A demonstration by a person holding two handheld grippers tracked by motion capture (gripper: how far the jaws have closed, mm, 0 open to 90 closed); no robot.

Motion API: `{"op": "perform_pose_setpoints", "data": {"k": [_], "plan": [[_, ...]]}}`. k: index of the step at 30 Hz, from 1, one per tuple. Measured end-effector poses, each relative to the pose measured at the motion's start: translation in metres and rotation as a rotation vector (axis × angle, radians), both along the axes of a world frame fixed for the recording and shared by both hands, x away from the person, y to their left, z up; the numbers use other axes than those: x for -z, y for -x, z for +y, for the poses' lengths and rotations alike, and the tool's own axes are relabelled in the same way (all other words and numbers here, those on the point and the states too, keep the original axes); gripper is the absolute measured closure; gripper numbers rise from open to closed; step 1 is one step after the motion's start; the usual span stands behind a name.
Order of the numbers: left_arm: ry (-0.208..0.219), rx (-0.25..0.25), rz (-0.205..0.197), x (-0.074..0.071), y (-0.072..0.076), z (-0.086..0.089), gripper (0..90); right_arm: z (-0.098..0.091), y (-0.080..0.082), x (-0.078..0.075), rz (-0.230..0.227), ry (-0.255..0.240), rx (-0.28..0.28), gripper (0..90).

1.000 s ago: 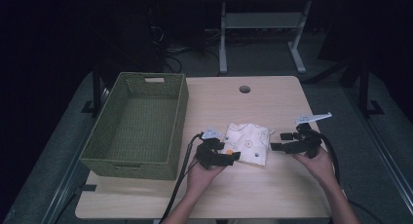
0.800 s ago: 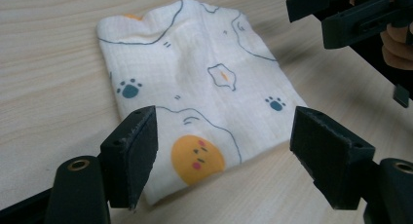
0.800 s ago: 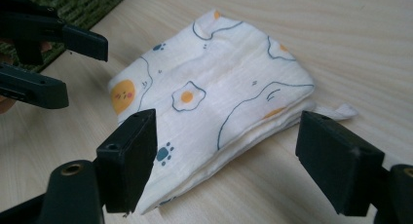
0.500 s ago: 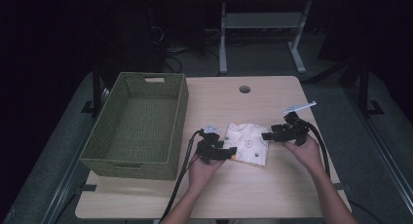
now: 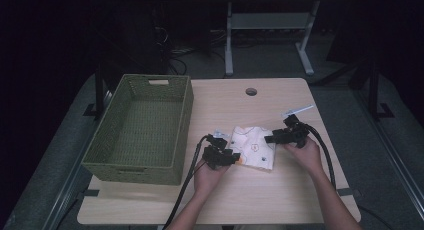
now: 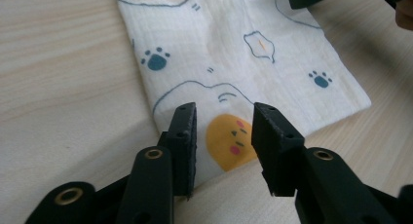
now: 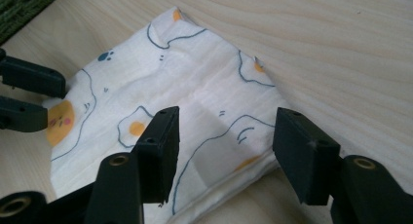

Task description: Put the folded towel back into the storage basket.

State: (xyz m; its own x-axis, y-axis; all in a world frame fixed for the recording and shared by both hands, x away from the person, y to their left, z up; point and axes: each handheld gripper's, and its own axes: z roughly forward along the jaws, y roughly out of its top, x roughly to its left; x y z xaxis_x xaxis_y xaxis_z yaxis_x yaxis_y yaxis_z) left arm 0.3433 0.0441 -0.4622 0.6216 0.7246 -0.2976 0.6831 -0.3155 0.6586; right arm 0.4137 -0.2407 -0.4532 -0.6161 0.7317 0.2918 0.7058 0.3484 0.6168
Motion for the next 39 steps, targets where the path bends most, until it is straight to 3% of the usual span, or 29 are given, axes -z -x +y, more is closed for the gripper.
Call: {"op": "perform_pose_setpoints", "data": {"k": [4, 10, 12, 13, 17, 24, 29, 32, 39], "plan": [[-0.002, 0.016, 0.009, 0.001, 0.001, -0.002, 66.7, 0.002, -0.001, 0.002, -0.003, 0.008, -0.008, 46.2], [-0.001, 0.068, 0.019, -0.003, 0.008, -0.007, 64.3, 0.003, -0.003, 0.002, 0.008, 0.019, -0.009, 44.6], [0.019, 0.055, 0.002, -0.008, 0.010, -0.005, 62.5, 0.002, -0.002, -0.001, -0.009, 0.028, -0.010, 44.0], [0.012, 0.028, -0.024, -0.011, 0.009, -0.005, 58.5, 0.001, -0.002, -0.004, -0.021, 0.026, -0.001, 42.3], [0.006, -0.017, -0.019, -0.009, 0.002, -0.002, 52.0, -0.001, -0.002, -0.006, -0.033, 0.023, 0.020, 40.5], [-0.025, -0.013, 0.004, -0.001, -0.001, -0.004, 52.9, 0.004, -0.005, -0.001, -0.021, 0.049, 0.016, 38.5], [-0.040, -0.014, -0.004, -0.001, 0.000, -0.006, 56.1, 0.010, -0.006, 0.005, -0.025, 0.080, 0.014, 38.0], [-0.055, -0.035, -0.026, -0.004, 0.001, -0.005, 52.3, 0.012, -0.005, 0.004, -0.042, 0.102, 0.013, 38.6], [-0.073, -0.046, -0.001, -0.001, -0.001, -0.003, 50.8, 0.009, -0.006, 0.000, -0.046, 0.092, 0.043, 37.6]]}}
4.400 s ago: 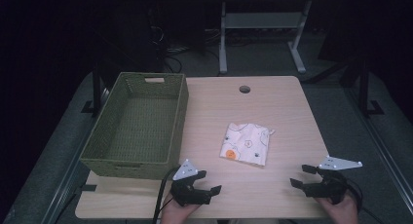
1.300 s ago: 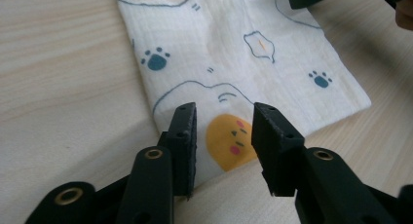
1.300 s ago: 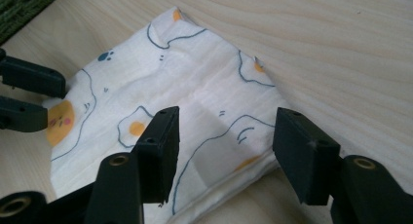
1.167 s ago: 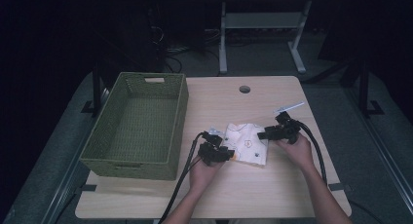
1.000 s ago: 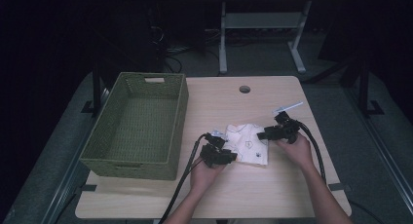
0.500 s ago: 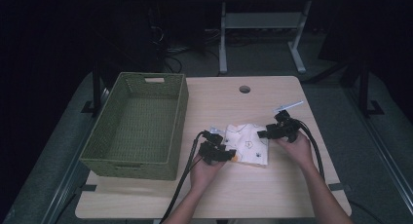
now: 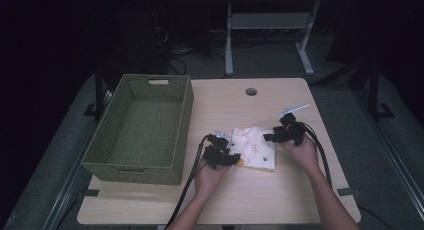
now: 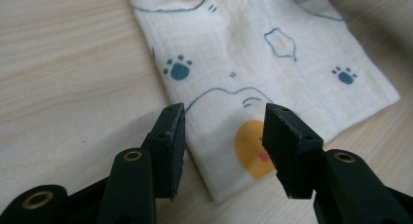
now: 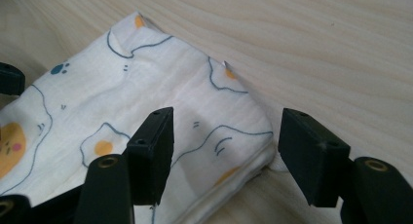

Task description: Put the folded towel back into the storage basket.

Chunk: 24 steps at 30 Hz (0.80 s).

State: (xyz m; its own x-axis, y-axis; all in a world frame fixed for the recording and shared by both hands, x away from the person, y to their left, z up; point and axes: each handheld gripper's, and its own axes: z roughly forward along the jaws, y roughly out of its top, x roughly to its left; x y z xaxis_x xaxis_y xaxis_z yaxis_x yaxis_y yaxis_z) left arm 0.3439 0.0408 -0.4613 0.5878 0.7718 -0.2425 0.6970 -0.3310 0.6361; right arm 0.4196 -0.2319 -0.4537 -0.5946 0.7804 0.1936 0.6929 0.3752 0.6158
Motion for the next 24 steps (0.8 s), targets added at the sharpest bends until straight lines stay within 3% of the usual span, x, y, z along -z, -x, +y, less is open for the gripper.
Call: {"op": "perform_pose_setpoints", "data": {"k": [4, 6, 15, 16, 21, 22, 23, 24], "plan": [[-0.011, 0.005, -0.009, 0.001, 0.000, -0.001, 53.7, 0.002, -0.002, 0.008, 0.028, 0.018, -0.005, 38.4], [-0.014, 0.006, -0.012, 0.002, 0.000, -0.001, 57.1, 0.003, -0.001, 0.008, 0.017, 0.024, -0.009, 40.2], [-0.044, 0.036, -0.050, 0.003, 0.001, -0.004, 74.3, 0.011, 0.001, 0.007, 0.002, 0.052, -0.013, 59.8], [-0.045, 0.043, -0.050, 0.003, 0.002, -0.005, 76.9, 0.010, 0.001, 0.007, 0.016, 0.039, -0.004, 65.2], [-0.025, 0.043, -0.035, 0.004, 0.001, -0.005, 80.8, 0.005, 0.000, 0.008, 0.062, -0.019, 0.016, 73.9], [-0.013, 0.041, -0.022, 0.004, 0.000, -0.004, 81.3, 0.001, -0.001, 0.010, 0.092, -0.071, 0.030, 77.9], [-0.013, 0.041, -0.022, 0.004, 0.000, -0.004, 81.7, 0.001, -0.001, 0.010, 0.092, -0.071, 0.030, 77.9], [0.008, 0.043, -0.006, 0.005, -0.001, -0.003, 82.0, -0.003, -0.002, 0.013, 0.126, -0.129, 0.036, 79.4]]}}
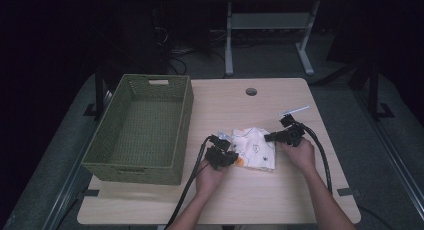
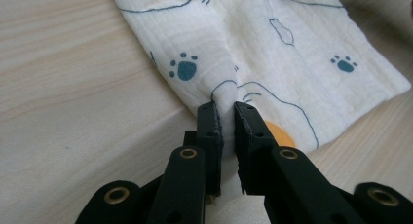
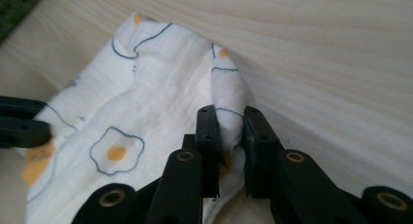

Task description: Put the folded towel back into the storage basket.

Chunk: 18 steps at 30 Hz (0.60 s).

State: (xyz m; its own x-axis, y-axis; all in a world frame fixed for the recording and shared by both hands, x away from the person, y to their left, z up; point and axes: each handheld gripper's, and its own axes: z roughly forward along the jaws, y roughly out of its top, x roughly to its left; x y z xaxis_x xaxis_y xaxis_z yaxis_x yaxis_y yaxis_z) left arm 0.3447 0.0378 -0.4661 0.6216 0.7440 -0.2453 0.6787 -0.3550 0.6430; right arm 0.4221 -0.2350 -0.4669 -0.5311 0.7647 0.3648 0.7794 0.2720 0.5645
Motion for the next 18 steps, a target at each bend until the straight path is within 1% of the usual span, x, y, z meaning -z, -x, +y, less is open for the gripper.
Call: {"op": "perform_pose_setpoints", "data": {"k": [1, 2, 3, 5, 7, 8, 9, 10, 11, 12, 13, 14, 15, 17, 18], "plan": [[0.000, 0.000, 0.000, 0.000, 0.000, 0.000, 82.3, -0.002, -0.001, 0.002, 0.017, -0.032, 0.003, 79.9], [0.029, -0.002, 0.024, 0.001, -0.002, 0.001, 82.5, -0.003, -0.001, 0.003, 0.027, -0.056, 0.003, 80.3], [0.029, -0.002, 0.024, 0.001, -0.002, 0.001, 82.7, -0.004, -0.001, 0.004, 0.039, -0.076, 0.001, 80.5], [0.062, -0.001, 0.044, 0.002, -0.003, 0.003, 82.9, -0.003, -0.002, 0.006, 0.058, -0.104, -0.006, 80.7], [0.074, 0.000, 0.048, 0.002, -0.003, 0.004, 83.2, -0.002, -0.002, 0.005, 0.062, -0.106, -0.010, 81.0], [0.095, -0.002, 0.057, 0.002, -0.004, 0.005, 83.3, -0.002, -0.002, 0.005, 0.064, -0.109, -0.013, 81.0], [0.095, -0.002, 0.057, 0.002, -0.004, 0.005, 83.4, -0.002, -0.002, 0.005, 0.067, -0.113, -0.012, 81.1], [0.145, -0.011, 0.073, 0.002, -0.004, 0.008, 83.6, -0.003, -0.002, 0.005, 0.068, -0.118, -0.012, 81.1], [0.145, -0.011, 0.073, 0.002, -0.004, 0.008, 83.7, -0.003, -0.002, 0.005, 0.068, -0.118, -0.012, 81.1], [0.176, -0.011, 0.079, 0.001, -0.004, 0.011, 83.8, -0.004, -0.002, 0.005, 0.070, -0.141, -0.015, 81.1], [0.176, -0.011, 0.079, 0.001, -0.004, 0.011, 83.8, -0.004, -0.002, 0.005, 0.070, -0.141, -0.015, 81.1], [0.207, -0.013, 0.085, -0.001, -0.004, 0.014, 83.8, -0.006, -0.002, 0.004, 0.070, -0.154, -0.013, 81.1], [0.207, -0.013, 0.085, -0.001, -0.004, 0.014, 83.9, -0.006, -0.002, 0.004, 0.070, -0.154, -0.013, 81.1], [0.222, -0.014, 0.079, -0.003, -0.004, 0.017, 83.8, -0.008, -0.002, 0.002, 0.070, -0.168, -0.009, 81.1], [0.245, -0.013, 0.083, -0.005, -0.004, 0.020, 83.9, -0.010, -0.002, -0.001, 0.065, -0.183, -0.008, 81.2]]}}
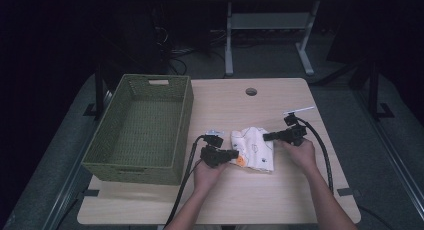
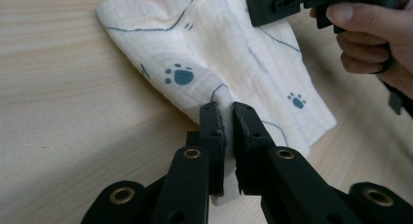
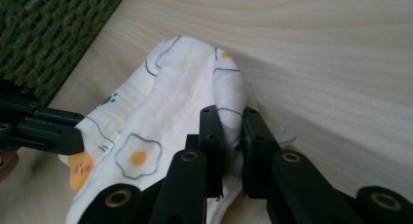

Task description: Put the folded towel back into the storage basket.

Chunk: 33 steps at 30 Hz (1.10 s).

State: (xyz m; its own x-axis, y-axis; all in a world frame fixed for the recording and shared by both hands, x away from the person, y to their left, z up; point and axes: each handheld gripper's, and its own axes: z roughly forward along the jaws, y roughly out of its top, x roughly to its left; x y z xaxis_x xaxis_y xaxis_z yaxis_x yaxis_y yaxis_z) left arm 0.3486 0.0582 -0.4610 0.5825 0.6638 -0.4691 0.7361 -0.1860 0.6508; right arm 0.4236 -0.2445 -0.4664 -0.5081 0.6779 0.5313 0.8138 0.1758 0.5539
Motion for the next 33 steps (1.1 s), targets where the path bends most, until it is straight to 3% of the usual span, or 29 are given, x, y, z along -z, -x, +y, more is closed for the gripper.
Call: {"op": "perform_pose_setpoints", "data": {"k": [6, 22, 33], "plan": [[0.063, 0.003, 0.002, -0.009, 0.002, 0.004, 83.9, -0.004, 0.002, -0.007, -0.001, -0.055, -0.002, 81.3], [0.073, 0.018, -0.038, -0.029, 0.006, 0.009, 84.0, -0.005, 0.003, -0.015, 0.013, -0.108, -0.004, 81.4], [0.105, 0.028, -0.043, -0.044, 0.006, 0.014, 84.1, -0.010, 0.005, -0.026, 0.014, -0.141, 0.001, 81.4]]}}
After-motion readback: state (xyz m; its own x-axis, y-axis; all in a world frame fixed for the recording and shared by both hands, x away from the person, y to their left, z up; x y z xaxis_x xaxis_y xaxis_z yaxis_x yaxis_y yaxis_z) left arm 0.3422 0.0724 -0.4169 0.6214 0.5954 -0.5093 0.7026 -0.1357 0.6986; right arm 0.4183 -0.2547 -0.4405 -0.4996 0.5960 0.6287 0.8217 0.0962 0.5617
